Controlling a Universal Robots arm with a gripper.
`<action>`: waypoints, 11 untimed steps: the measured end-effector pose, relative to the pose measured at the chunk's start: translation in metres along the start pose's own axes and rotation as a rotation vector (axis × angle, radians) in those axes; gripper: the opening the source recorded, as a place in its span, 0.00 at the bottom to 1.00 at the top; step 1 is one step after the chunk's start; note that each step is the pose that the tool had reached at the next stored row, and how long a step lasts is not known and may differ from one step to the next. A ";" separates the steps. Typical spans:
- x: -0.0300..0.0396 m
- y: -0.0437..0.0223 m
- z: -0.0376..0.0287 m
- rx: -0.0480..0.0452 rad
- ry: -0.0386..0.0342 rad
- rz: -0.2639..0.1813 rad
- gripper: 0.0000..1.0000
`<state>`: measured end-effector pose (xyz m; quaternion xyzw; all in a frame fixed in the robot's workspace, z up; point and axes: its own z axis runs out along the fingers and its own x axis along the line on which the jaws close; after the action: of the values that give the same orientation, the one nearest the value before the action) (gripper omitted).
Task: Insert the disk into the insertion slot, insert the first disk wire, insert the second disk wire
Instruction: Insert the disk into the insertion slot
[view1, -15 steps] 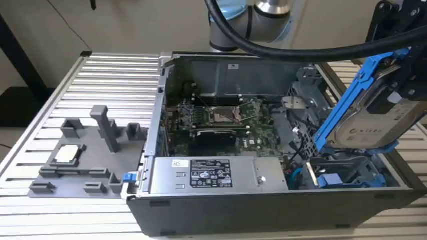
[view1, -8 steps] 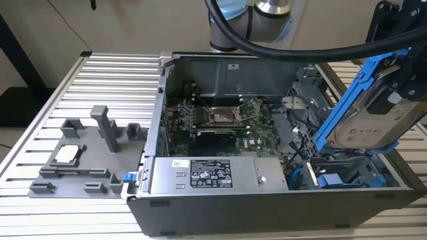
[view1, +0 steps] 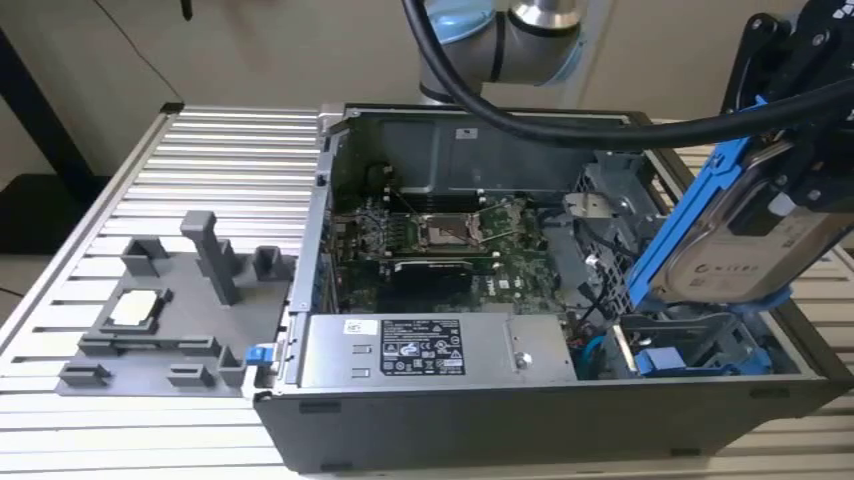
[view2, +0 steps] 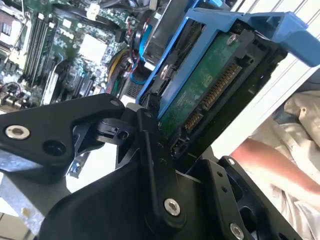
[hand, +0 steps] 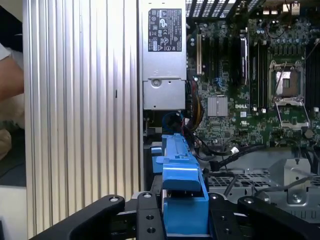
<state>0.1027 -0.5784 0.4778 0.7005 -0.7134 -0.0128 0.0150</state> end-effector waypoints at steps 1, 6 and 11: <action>0.0000 -0.0001 0.0012 0.0000 -0.0002 0.000 0.33; 0.0000 -0.0008 0.0059 0.0000 -0.0002 0.000 0.33; 0.0000 -0.0019 0.0102 0.0000 -0.0001 0.000 0.33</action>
<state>0.1042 -0.5785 0.4676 0.7005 -0.7134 -0.0128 0.0150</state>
